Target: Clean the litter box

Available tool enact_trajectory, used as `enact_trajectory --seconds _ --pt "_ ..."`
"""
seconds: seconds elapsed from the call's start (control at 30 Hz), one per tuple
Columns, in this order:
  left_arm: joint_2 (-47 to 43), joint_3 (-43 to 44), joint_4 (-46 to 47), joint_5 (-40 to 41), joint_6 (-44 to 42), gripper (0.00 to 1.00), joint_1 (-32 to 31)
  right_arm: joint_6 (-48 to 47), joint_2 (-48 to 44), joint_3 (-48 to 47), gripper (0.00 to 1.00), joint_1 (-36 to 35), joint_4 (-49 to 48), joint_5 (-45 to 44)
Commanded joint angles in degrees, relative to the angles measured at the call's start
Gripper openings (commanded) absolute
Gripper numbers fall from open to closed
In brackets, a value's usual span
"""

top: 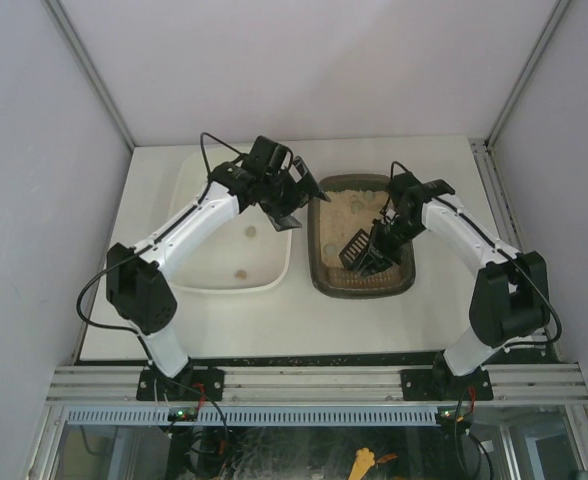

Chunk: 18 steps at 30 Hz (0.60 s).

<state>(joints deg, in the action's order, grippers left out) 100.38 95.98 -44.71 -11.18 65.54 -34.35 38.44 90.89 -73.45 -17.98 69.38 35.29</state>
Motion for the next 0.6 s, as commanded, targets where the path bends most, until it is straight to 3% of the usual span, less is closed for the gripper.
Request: enact_trajectory --seconds 0.0,0.2,0.57 --pt "-4.3 -1.7 0.9 0.7 0.3 1.0 -0.2 1.6 2.9 -1.8 0.0 -0.3 -0.6 6.3" --pt "-5.8 -5.2 2.5 -0.1 0.3 1.0 1.0 2.1 6.9 -4.8 0.0 -1.1 -2.0 9.0" --pt "-7.0 -7.3 3.5 -0.7 -0.5 1.0 2.9 5.2 7.5 -4.5 0.0 -0.1 -15.5 8.3"
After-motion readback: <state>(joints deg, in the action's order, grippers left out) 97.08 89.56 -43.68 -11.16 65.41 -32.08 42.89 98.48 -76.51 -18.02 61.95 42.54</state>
